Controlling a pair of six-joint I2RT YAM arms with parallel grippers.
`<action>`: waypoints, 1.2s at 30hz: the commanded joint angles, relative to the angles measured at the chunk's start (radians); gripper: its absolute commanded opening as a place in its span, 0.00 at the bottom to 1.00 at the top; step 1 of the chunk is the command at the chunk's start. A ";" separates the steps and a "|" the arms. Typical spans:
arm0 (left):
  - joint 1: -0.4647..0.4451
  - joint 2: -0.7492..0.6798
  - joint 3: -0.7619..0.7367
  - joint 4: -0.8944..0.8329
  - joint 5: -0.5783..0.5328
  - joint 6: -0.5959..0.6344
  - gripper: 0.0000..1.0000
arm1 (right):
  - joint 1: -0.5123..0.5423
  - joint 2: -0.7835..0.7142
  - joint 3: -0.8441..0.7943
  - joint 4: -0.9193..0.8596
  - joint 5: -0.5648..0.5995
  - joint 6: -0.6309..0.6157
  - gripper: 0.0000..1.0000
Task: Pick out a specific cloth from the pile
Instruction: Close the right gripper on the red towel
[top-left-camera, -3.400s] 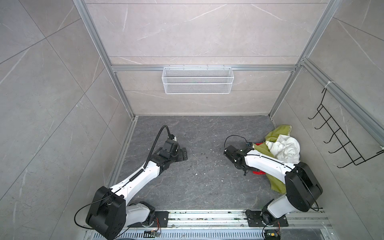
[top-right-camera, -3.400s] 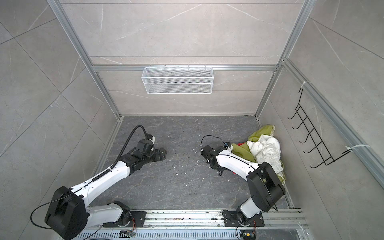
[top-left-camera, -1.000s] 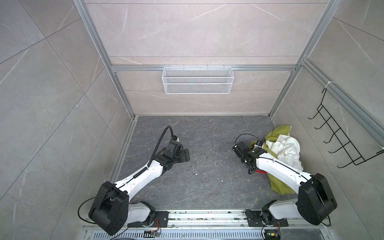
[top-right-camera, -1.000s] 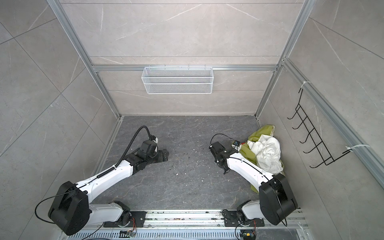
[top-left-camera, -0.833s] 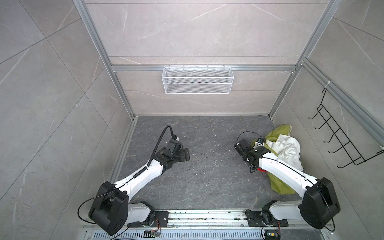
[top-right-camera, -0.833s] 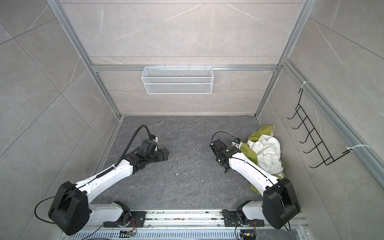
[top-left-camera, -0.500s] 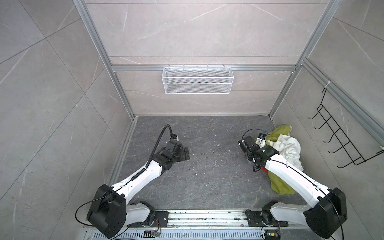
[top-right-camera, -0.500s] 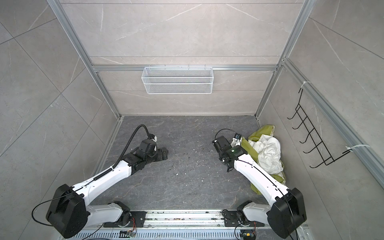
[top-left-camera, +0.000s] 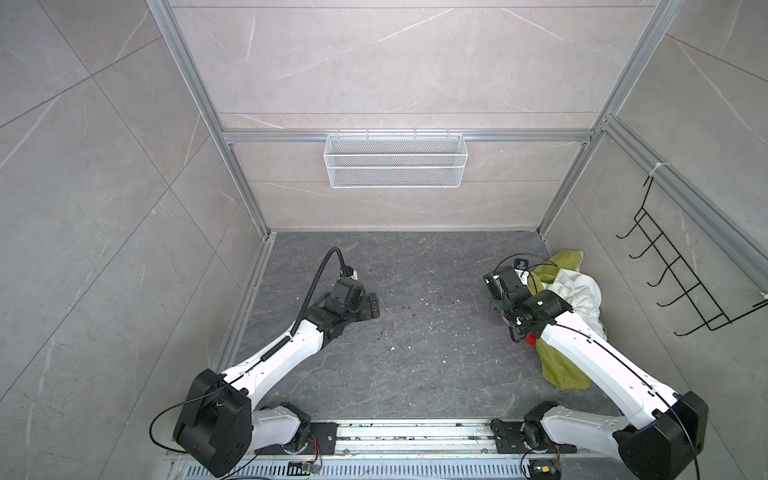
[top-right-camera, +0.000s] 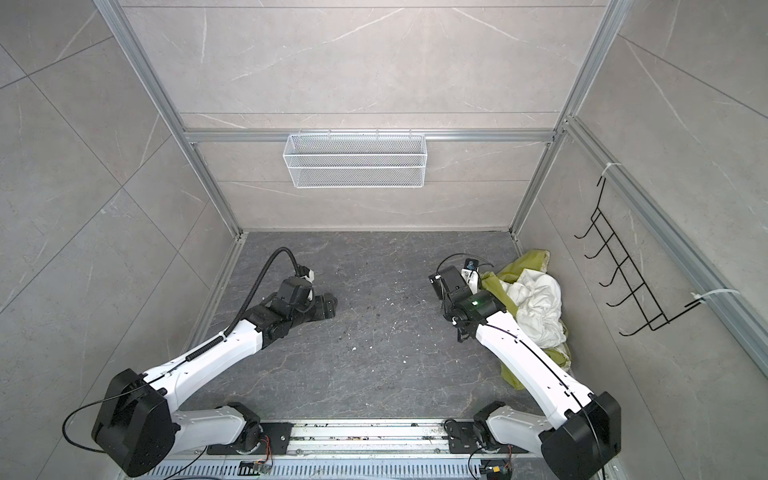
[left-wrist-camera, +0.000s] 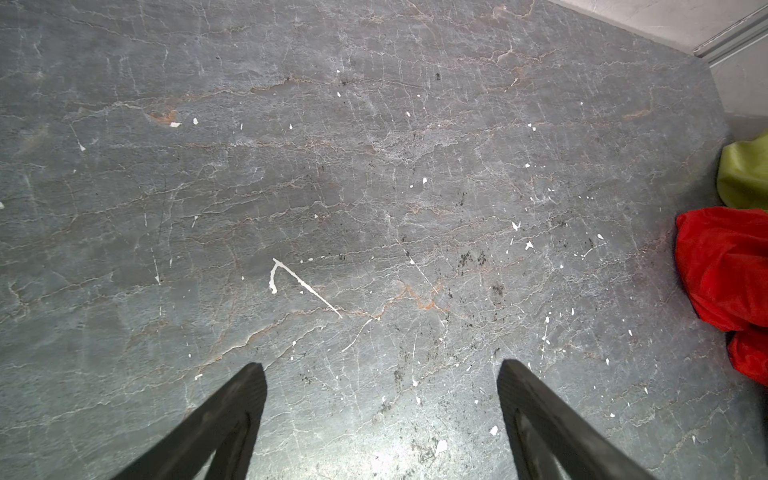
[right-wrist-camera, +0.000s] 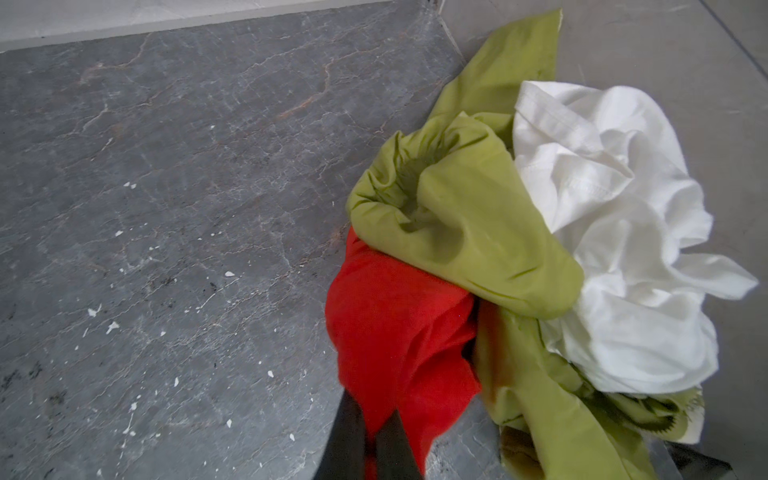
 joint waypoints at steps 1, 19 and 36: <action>-0.008 -0.032 0.027 0.026 0.028 0.009 0.90 | 0.001 -0.039 0.036 0.080 -0.077 -0.072 0.00; -0.048 0.002 0.061 0.140 0.151 0.102 0.90 | 0.001 -0.138 -0.034 0.259 -0.350 -0.250 0.00; -0.092 0.018 0.093 0.138 0.148 0.153 0.89 | 0.001 -0.142 -0.002 0.284 -0.407 -0.283 0.00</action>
